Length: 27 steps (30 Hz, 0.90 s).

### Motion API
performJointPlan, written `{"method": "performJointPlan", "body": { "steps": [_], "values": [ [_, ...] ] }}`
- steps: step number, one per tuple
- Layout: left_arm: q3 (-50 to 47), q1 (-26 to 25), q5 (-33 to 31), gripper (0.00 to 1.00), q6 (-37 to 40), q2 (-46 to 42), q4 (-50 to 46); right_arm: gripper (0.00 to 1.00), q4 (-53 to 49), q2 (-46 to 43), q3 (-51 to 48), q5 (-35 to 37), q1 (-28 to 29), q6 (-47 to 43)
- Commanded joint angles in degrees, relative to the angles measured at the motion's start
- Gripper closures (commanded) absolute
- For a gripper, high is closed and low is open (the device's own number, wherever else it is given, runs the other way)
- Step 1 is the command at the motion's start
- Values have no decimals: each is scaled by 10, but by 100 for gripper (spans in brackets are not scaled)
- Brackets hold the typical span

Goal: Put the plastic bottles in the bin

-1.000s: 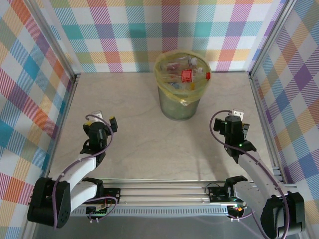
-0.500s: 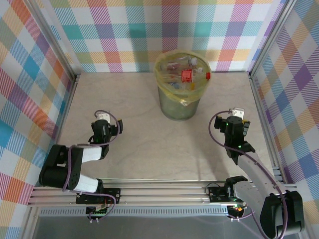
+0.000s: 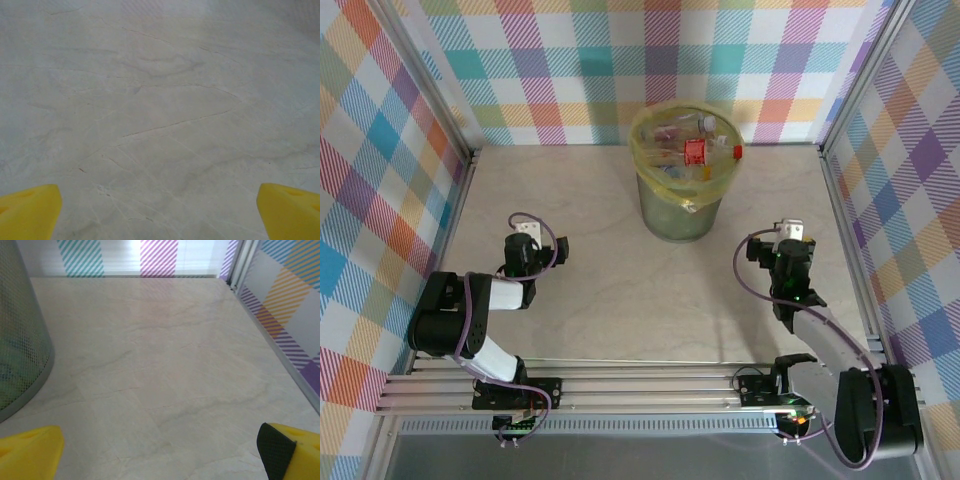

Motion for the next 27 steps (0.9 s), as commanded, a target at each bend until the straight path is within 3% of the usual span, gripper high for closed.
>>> {"method": "performJointPlan", "body": {
  "steps": [1, 5, 12, 21, 27],
  "values": [
    [12, 5, 16, 0, -2, 2, 17, 0, 105, 41, -8, -58, -11, -26],
    [11, 6, 16, 0, -2, 2, 17, 0, 176, 100, -6, -92, -29, -29],
    [11, 6, 15, 0, -2, 2, 18, 0, 185, 173, 9, -132, -46, -46],
    [11, 6, 15, 0, -2, 2, 18, 0, 156, 168, 19, -200, -66, -41],
    [11, 6, 15, 0, -2, 2, 18, 0, 213, 202, 21, -261, -67, 0]
  ]
}}
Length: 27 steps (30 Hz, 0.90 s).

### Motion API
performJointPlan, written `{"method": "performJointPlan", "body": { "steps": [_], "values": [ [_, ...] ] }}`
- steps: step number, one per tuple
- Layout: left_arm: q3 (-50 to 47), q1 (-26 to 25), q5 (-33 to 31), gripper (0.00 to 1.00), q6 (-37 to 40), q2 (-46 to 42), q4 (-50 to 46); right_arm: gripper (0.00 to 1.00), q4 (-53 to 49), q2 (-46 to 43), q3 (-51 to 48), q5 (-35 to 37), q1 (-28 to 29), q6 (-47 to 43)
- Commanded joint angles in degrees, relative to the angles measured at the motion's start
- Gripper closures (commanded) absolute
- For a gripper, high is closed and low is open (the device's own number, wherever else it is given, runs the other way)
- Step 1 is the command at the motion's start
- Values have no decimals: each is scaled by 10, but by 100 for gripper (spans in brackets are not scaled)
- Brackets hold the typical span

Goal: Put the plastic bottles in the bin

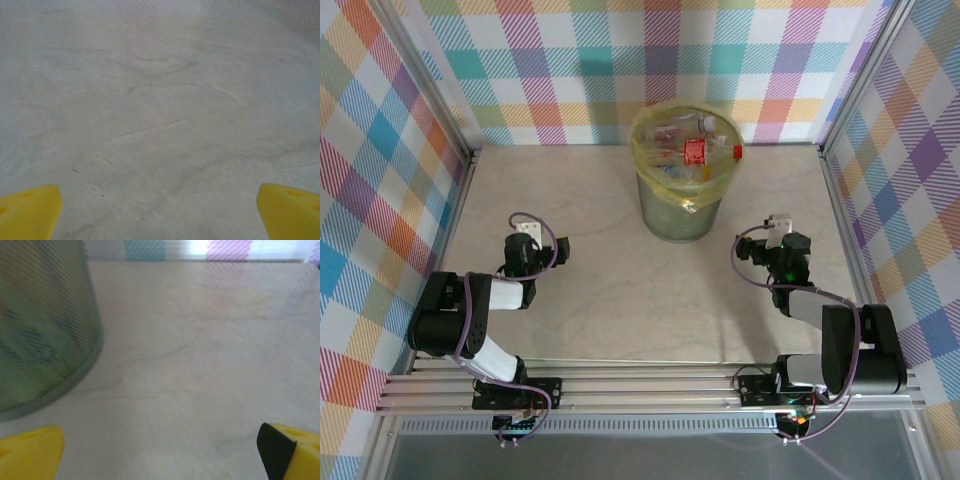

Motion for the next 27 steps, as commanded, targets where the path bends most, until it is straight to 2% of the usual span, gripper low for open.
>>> {"method": "performJointPlan", "body": {
  "steps": [1, 5, 8, 10, 12, 27],
  "values": [
    [11, 6, 7, 0, -2, 2, 18, 0, 43, 33, 21, -42, -4, 14],
    [11, 6, 7, 0, -2, 2, 19, 0, 61, 73, 30, -58, -5, 9],
    [11, 6, 7, 0, -2, 2, 18, 0, 120, 120, 22, -56, -7, 14],
    [11, 5, 7, 0, -2, 2, 18, 0, 96, 113, 28, -49, -10, 18],
    [11, 4, 7, 0, -2, 2, 18, 0, 87, 118, 35, -6, -10, 37],
    [12, 6, 7, 0, -2, 2, 19, 0, 91, 117, 34, -7, -9, 34]
  ]
}}
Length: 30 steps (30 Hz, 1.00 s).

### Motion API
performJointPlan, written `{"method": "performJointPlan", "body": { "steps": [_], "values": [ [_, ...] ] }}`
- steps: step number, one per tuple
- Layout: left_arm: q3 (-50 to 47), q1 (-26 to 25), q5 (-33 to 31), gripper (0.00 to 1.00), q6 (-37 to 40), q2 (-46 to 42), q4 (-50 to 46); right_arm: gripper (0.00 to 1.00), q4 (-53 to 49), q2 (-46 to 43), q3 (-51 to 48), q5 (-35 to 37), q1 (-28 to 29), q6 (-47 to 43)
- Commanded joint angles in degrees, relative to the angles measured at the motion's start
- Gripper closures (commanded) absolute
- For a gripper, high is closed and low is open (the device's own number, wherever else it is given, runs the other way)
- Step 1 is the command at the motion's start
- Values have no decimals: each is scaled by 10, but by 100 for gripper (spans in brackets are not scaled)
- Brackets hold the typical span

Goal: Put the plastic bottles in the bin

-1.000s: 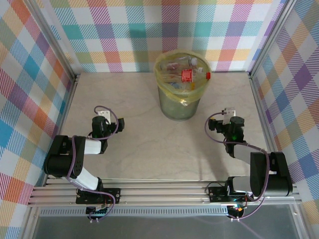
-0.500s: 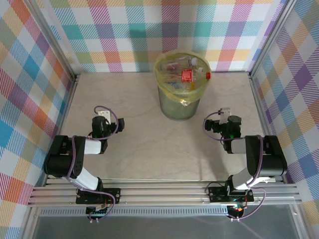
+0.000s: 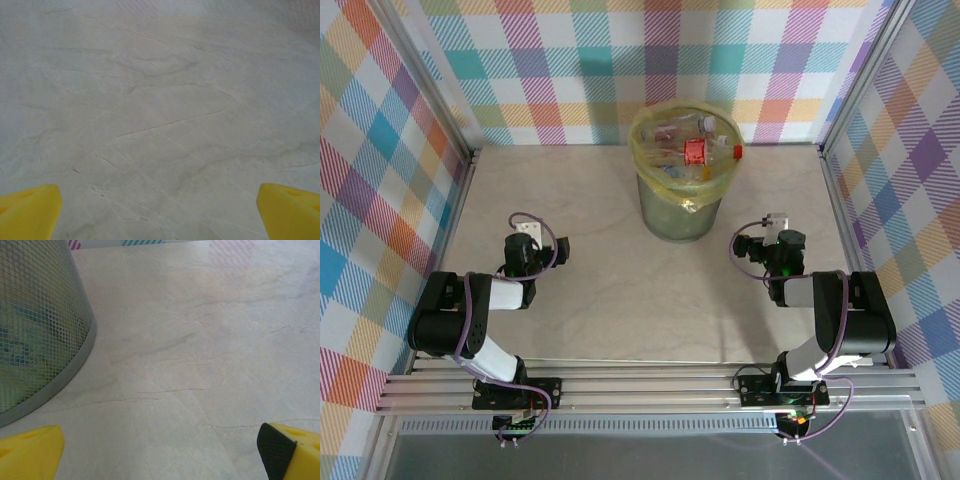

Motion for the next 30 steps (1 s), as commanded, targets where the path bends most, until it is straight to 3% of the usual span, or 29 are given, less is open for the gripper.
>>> {"method": "performJointPlan", "body": {
  "steps": [1, 30],
  "values": [
    [11, 6, 7, 0, -2, 3, 19, 0, 16, -1, 12, -20, -3, -3],
    [12, 5, 7, 0, -2, 3, 18, 0, 13, 0, 14, -34, -2, -6]
  ]
}}
